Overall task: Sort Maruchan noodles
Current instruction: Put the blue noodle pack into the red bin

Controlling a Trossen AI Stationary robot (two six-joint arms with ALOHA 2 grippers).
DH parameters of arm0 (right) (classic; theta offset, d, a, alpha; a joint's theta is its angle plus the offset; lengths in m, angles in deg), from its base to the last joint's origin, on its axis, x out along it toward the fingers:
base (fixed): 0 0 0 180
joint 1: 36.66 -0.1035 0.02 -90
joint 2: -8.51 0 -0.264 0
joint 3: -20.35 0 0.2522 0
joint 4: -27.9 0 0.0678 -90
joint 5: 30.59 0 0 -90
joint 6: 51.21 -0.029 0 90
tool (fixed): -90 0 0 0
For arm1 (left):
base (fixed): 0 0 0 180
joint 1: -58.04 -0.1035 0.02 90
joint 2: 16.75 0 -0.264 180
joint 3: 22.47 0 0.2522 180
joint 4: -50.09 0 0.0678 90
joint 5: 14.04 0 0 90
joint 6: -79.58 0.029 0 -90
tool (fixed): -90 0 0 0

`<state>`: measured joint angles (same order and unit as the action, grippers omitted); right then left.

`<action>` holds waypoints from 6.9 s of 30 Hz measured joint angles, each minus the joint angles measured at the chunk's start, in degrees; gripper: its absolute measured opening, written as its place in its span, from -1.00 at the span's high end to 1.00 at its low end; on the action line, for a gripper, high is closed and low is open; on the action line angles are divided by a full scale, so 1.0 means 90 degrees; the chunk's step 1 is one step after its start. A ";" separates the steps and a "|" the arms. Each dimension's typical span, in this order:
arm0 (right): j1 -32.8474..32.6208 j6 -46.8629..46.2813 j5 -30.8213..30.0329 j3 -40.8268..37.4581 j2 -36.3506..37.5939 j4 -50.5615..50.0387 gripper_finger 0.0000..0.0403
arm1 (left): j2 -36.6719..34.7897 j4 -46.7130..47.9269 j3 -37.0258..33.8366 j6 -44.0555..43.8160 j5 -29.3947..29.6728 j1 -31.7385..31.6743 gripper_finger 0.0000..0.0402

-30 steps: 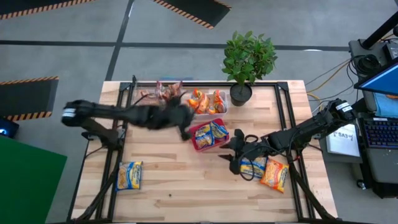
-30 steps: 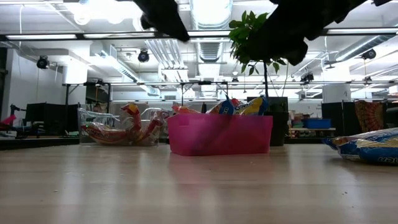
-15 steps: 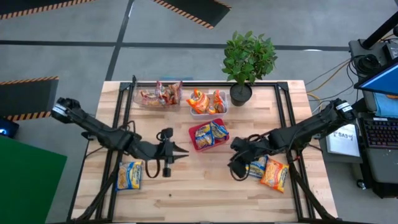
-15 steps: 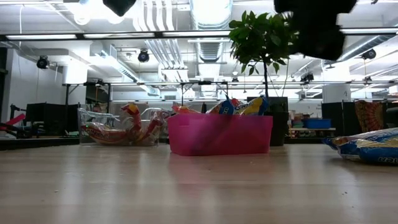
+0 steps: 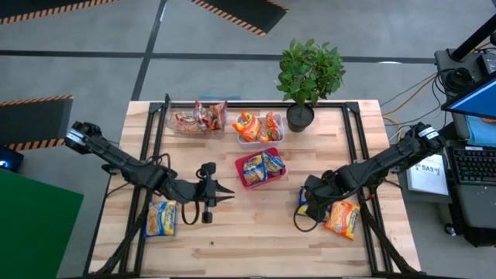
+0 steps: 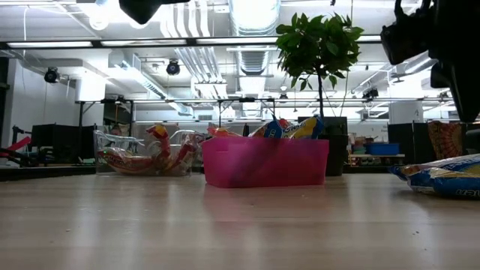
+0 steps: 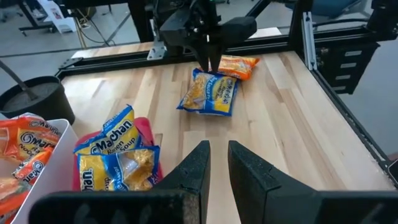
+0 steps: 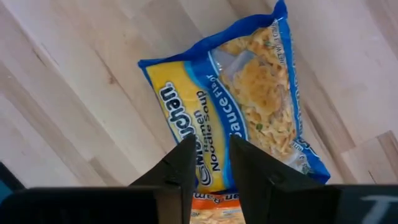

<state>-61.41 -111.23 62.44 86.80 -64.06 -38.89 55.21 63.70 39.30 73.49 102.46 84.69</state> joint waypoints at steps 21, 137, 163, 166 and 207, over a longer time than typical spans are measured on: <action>-0.0138 0.0572 -0.0715 -0.1095 -0.0477 0.1386 0.78 | 0.0030 0.0089 0.0003 -0.0944 0.0005 0.0000 0.81; 0.1326 0.2909 -0.4483 0.2000 -0.3485 0.5869 0.94 | -0.1631 0.0067 -0.0946 0.0577 0.3495 0.0158 0.81; 0.1295 0.1789 -0.4272 0.3660 -0.3741 0.2379 0.39 | -0.1654 0.0091 -0.0933 0.0573 0.3490 0.0172 0.81; 0.1297 0.1826 -0.4282 0.3660 -0.3322 0.2207 0.31 | -0.1656 0.0116 -0.0930 0.0574 0.3490 0.0172 0.81; -0.0248 0.3624 -0.5183 0.0494 0.0027 0.3110 0.94 | 0.0519 0.2998 0.0140 -0.7097 -0.1435 0.0551 0.81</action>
<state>-63.65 -78.61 15.80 91.25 -63.82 -10.90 59.88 90.68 40.56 9.62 89.55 89.66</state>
